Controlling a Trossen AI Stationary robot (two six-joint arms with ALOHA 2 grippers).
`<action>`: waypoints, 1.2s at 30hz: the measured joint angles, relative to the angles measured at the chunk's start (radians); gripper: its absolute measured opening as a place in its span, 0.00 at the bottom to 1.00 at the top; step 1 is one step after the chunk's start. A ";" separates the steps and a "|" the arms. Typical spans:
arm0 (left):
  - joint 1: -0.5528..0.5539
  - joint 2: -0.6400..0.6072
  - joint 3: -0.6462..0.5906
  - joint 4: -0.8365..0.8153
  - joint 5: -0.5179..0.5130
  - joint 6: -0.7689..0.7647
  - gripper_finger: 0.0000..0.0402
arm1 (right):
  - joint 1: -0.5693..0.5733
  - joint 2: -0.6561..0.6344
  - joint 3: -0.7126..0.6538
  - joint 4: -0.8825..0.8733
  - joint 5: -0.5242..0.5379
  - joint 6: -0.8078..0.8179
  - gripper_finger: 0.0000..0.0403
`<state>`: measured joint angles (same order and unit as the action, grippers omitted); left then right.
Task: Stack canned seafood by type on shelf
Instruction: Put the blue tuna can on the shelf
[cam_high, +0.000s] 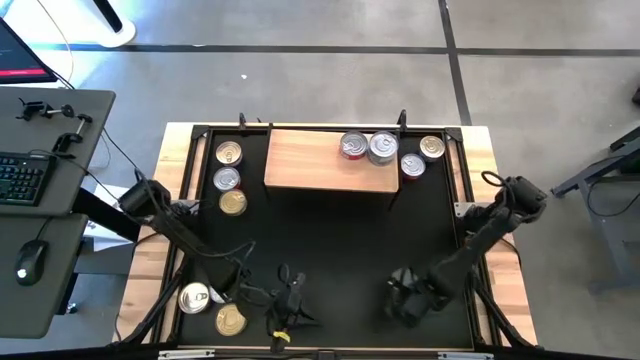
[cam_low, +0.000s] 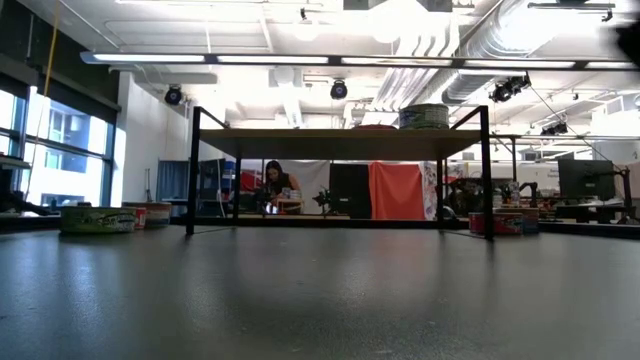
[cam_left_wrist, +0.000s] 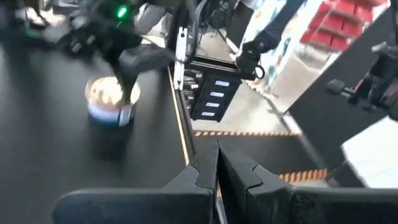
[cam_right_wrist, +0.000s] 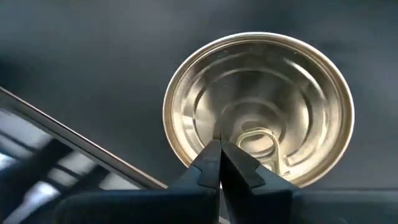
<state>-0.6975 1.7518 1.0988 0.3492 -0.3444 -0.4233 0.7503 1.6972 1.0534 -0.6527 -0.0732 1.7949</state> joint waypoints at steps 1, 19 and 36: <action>0.000 -0.016 0.000 -0.023 -0.002 0.021 0.00 | -0.024 0.004 0.000 0.024 0.020 -0.022 0.00; 0.012 -0.096 -0.042 -0.434 -0.103 -0.015 0.00 | -0.267 0.236 0.475 0.095 0.217 -0.691 0.00; 0.184 -0.091 -0.267 -0.221 -0.066 0.012 0.00 | -0.261 0.235 0.280 0.050 0.271 -0.449 0.00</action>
<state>-0.5137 1.6604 0.8320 0.1280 -0.4103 -0.4110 0.4897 1.9320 1.3330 -0.6024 0.1978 1.3458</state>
